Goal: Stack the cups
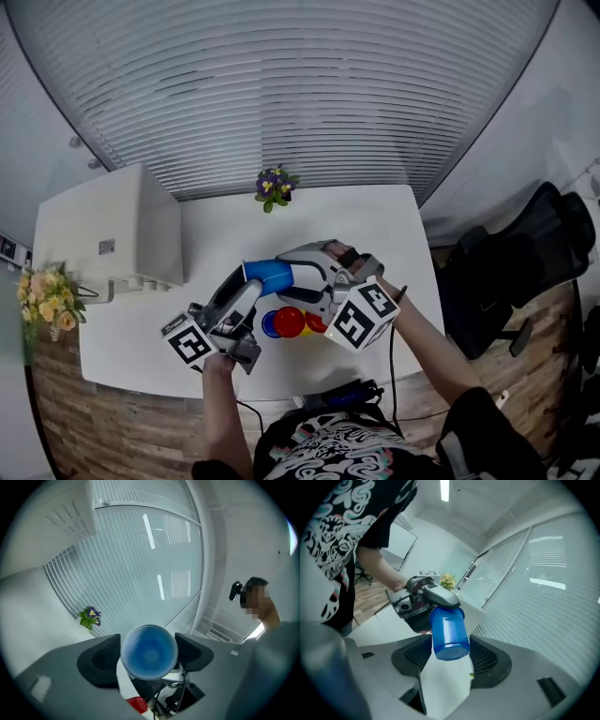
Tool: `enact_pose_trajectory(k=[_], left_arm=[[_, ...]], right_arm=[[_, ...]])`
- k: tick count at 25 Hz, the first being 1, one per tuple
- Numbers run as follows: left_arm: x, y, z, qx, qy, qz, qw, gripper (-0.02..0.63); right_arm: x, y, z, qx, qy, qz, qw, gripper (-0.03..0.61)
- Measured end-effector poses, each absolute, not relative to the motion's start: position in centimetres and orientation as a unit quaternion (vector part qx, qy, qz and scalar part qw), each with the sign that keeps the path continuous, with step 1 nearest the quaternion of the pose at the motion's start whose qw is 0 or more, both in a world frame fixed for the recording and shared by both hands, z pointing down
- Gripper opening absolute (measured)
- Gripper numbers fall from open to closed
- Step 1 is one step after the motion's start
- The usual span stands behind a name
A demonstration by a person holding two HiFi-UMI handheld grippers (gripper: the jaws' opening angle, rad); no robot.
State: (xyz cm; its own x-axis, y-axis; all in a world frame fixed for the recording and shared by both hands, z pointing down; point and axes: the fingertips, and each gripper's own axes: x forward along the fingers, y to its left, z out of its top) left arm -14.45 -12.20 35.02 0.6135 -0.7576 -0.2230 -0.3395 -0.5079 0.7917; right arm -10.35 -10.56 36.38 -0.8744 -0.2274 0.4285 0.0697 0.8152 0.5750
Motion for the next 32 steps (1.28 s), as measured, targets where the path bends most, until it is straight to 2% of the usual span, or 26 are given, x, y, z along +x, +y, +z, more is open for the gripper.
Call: enact_pose_trajectory(k=[4, 10, 15, 22, 24, 32], left_arm=[[-14.2, -10.9, 32.3, 0.806, -0.283, -0.360, 0.374, 0.350], [-13.9, -8.6, 30.5, 0.789, -0.224, -0.428, 0.380, 0.348], [-12.9, -7.1, 29.4, 0.785, -0.190, -0.453, 0.378, 0.348], [-11.4, -6.0, 30.7, 0.758, -0.168, -0.480, 0.408, 0.348], [-10.8, -5.6, 30.9, 0.760, -0.172, -0.475, 0.408, 0.348], [-8.8, -4.9, 31.3, 0.769, -0.171, -0.462, 0.407, 0.348]], right_arm=[[-9.3, -9.4, 34.2, 0.063, -0.964, -0.182, 0.181, 0.321], [-7.9, -6.5, 31.6, 0.076, -0.992, -0.046, 0.087, 0.342], [-6.9, -5.3, 29.7, 0.096, -0.992, 0.085, -0.015, 0.339], [-5.0, -5.4, 29.9, 0.140, -0.942, 0.263, -0.152, 0.303], [-4.3, -5.4, 30.3, 0.167, -0.924, 0.296, -0.176, 0.284], [-2.6, -4.7, 29.8, 0.180, -0.882, 0.361, -0.243, 0.285]])
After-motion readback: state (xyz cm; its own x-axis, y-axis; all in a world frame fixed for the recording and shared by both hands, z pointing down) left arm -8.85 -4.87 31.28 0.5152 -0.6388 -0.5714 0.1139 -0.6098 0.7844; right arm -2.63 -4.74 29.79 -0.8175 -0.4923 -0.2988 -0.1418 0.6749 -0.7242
